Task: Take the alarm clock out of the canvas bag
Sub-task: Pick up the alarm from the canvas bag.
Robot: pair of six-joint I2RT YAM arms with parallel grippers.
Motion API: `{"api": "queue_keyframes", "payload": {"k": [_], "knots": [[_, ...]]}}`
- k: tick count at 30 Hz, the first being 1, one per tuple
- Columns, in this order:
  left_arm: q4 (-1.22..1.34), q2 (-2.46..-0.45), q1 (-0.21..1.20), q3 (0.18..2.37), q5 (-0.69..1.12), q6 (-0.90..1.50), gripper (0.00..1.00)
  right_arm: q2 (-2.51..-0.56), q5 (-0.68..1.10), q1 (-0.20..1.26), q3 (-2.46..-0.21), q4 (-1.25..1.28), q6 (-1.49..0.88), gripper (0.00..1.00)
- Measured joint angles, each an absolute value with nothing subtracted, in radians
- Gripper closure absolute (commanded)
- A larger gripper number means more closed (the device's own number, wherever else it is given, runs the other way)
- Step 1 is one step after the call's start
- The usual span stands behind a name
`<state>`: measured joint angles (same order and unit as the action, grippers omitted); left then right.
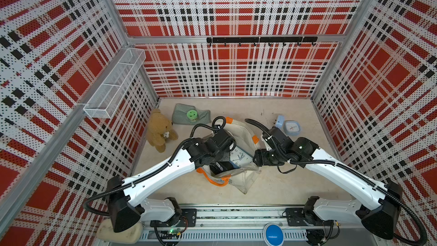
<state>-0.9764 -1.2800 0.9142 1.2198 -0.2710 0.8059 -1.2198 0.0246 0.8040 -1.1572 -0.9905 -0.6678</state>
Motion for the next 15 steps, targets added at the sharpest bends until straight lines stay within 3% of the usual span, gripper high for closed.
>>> {"api": "queue_keyframes", "payload": {"k": [10, 15], "knots": [[-1.094, -1.235, 0.926, 1.463, -0.273, 0.64, 1.0, -1.182, 0.004, 0.801, -1.483, -1.002, -0.573, 0.1], [-1.159, -1.268, 1.016, 1.693, -0.308, 0.503, 1.0, -1.148, 0.039, 0.748, -1.609, -1.0, -0.564, 0.03]]}}
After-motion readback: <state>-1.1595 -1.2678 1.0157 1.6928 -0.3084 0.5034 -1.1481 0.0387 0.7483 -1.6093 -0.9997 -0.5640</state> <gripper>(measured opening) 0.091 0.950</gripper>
